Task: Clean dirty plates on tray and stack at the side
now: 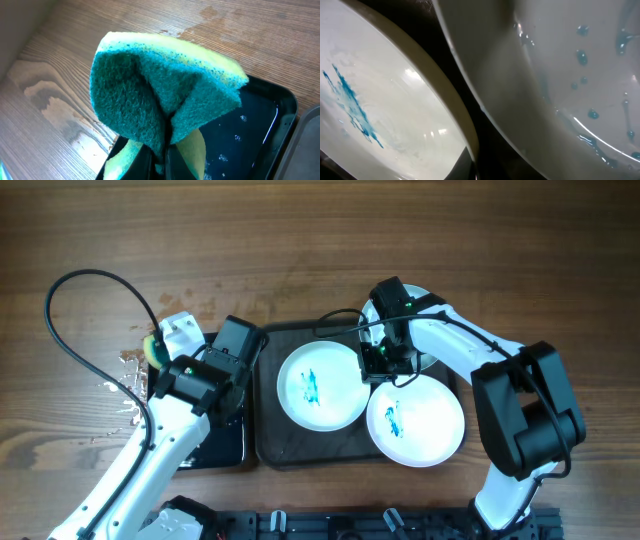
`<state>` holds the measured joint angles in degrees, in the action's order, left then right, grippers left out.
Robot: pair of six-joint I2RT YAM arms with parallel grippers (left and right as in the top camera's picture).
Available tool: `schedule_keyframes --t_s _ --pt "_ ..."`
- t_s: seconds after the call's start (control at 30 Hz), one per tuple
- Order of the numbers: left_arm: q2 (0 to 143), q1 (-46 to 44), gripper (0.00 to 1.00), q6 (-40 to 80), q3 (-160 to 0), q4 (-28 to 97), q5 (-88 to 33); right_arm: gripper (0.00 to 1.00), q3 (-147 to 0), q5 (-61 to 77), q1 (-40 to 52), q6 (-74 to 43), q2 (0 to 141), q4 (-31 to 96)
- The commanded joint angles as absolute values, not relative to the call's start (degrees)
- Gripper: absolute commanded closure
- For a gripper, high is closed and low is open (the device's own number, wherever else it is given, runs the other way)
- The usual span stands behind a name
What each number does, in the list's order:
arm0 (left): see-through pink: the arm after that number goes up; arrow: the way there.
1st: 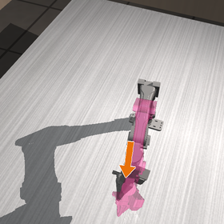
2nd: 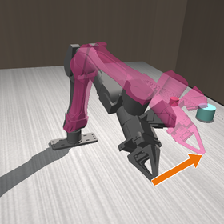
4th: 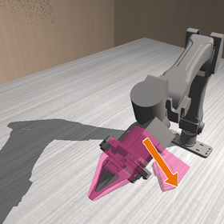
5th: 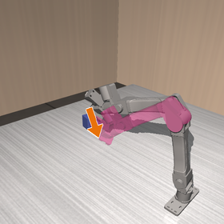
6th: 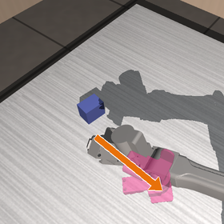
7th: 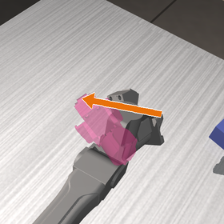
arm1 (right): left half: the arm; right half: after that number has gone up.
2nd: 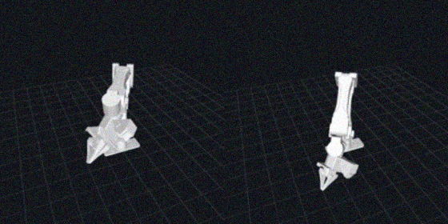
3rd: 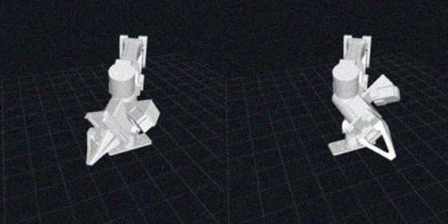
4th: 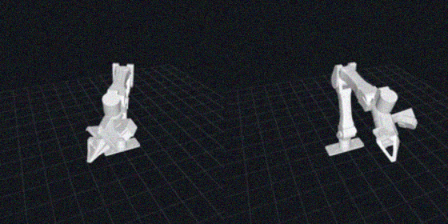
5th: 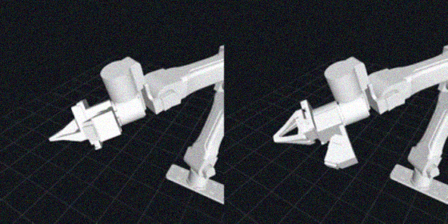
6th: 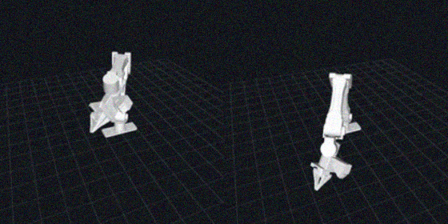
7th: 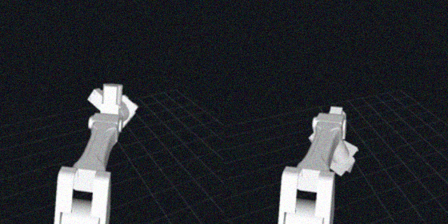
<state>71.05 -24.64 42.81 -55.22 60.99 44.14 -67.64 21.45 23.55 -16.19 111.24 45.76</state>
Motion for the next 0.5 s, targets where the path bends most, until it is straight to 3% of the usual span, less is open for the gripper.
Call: schedule_keyframes --t_s 0.0,0.23,0.47 --pt "71.3 -24.9 0.96 44.4 -55.5 60.4 42.7 0.95 -67.0 21.0 23.7 -15.6 112.9 45.0" --pt "71.3 -24.9 0.96 44.2 -55.5 58.4 36.1 0.95 -67.0 21.0 23.7 -15.4 112.9 44.6" --pt "71.3 -24.9 0.96 44.2 -55.5 51.3 12.7 0.96 -67.0 21.0 23.7 -15.4 112.9 44.4"
